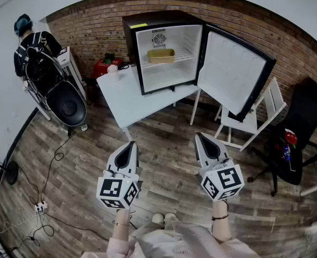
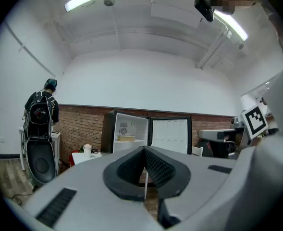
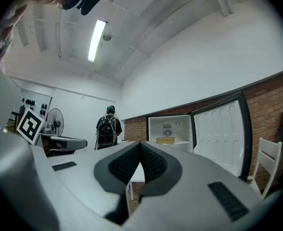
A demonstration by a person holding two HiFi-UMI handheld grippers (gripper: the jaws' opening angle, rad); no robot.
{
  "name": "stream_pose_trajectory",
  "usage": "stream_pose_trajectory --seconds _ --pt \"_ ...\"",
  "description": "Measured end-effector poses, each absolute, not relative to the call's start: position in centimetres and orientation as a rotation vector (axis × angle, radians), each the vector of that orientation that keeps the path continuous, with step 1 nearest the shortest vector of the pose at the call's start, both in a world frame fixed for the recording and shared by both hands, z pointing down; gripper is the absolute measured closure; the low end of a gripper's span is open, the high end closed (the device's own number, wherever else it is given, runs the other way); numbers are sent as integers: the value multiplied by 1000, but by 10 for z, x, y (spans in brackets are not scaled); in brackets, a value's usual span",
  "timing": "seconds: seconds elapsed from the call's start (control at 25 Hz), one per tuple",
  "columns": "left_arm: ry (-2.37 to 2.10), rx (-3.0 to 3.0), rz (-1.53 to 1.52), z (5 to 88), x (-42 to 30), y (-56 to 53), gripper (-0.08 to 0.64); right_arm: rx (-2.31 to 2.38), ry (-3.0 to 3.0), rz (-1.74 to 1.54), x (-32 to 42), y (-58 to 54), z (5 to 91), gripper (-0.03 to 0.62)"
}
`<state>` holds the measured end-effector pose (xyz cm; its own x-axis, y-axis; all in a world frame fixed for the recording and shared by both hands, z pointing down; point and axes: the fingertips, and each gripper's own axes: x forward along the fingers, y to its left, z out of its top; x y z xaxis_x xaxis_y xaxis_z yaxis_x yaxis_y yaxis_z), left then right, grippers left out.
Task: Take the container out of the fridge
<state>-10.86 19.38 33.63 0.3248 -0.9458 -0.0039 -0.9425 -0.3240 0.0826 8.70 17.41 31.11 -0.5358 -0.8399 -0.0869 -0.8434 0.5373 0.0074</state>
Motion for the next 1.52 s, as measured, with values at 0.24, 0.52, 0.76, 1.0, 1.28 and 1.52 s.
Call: stream_pose_trajectory --seconds 0.24,0.52,0.76,1.0,1.28,1.52 --pt "-1780 2501 -76 337 -100 189 566 -1485 2662 65 100 170 312 589" --pt "-1765 2492 -80 346 -87 187 566 -1506 2664 104 110 169 323 589" --pt "-1762 2450 -79 362 -79 187 566 -1481 2664 52 117 163 332 552" --pt "-1781 2414 -81 368 -83 183 566 -1483 2656 41 114 152 337 468" --pt "-1792 2390 -57 374 -87 172 566 -1482 2647 7 112 138 346 428" --pt "-1775 2378 -35 386 -90 142 566 -1486 2657 -16 109 107 356 422"
